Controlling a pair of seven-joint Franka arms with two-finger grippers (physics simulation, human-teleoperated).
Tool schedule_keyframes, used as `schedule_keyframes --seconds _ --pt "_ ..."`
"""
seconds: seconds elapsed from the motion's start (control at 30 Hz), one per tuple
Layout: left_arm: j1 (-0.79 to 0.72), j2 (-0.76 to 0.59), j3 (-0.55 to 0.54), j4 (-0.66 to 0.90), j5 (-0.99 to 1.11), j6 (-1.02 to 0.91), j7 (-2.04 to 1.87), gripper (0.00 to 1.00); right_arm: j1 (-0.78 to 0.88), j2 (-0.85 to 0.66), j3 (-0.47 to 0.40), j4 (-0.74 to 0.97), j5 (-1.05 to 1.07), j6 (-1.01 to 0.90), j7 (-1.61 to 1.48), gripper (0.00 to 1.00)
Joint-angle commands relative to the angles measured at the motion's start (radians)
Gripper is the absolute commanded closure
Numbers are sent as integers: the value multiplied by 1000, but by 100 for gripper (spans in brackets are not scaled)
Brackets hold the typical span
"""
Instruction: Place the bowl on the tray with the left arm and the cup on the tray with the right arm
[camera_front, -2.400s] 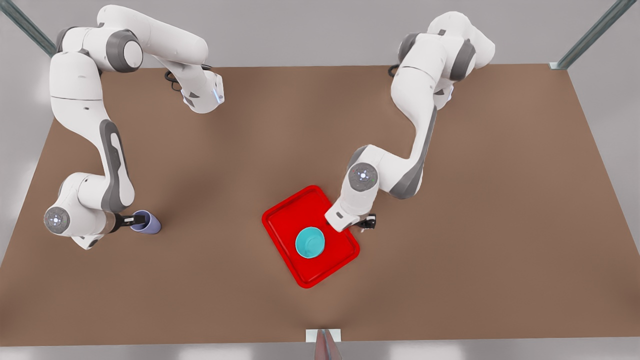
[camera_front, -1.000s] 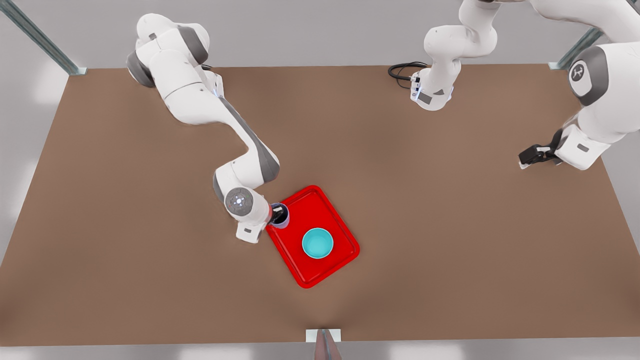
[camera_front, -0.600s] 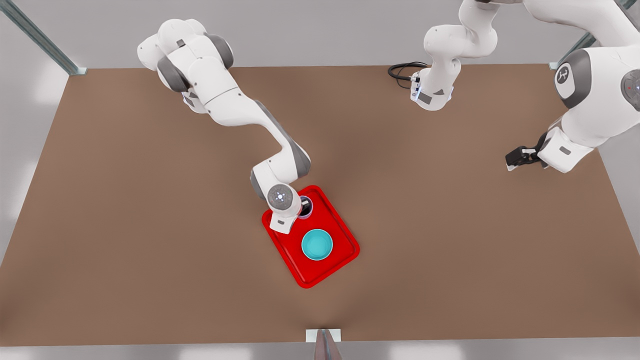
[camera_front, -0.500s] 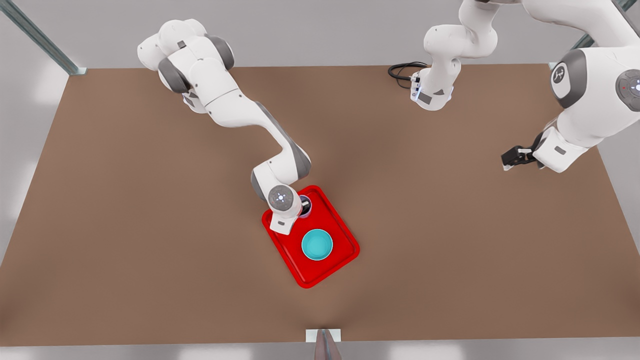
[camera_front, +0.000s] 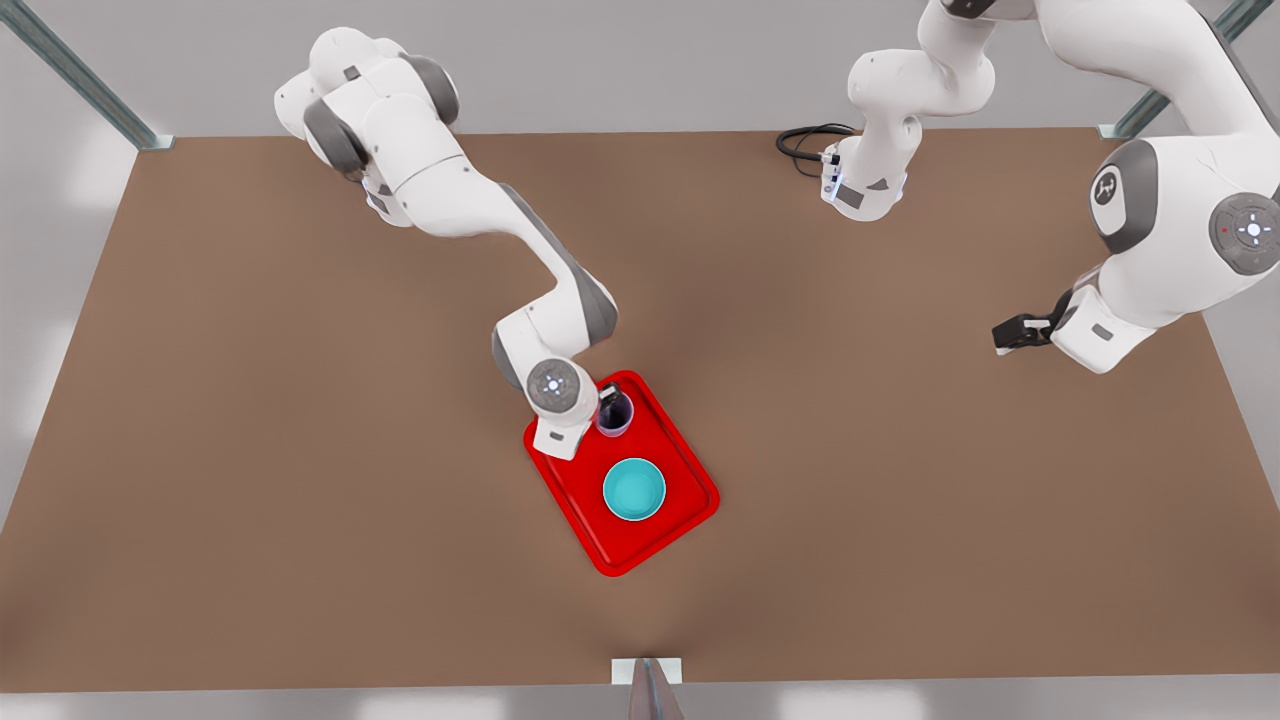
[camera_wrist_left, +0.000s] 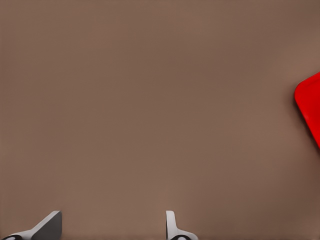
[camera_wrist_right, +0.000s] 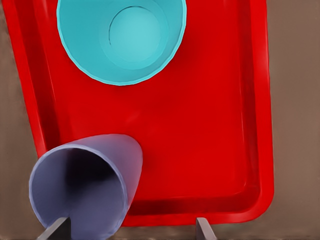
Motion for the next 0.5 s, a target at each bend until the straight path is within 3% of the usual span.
schedule_keyframes --seconds 0.0,0.07,0.1,0.17,0.3,0.47 --pt "0 1 0 0 0 0 0 0 0 -6 0 0 0 -12 0 0" --pt "0 1 0 0 0 0 0 0 -9 -141 -27 18 -23 -216 15 0" --pt "0 1 0 0 0 -2 0 0 -12 -245 -104 35 -92 -280 5 0" --pt "0 -1 0 0 2 -3 5 0 -127 -271 -126 169 -205 -410 -69 0" --pt "-5 1 -2 2 5 -2 6 0 -449 -563 37 -14 -259 -396 -106 0" --pt "-5 -1 -2 2 5 -5 40 0 -479 -644 63 -78 -264 -401 -100 0"
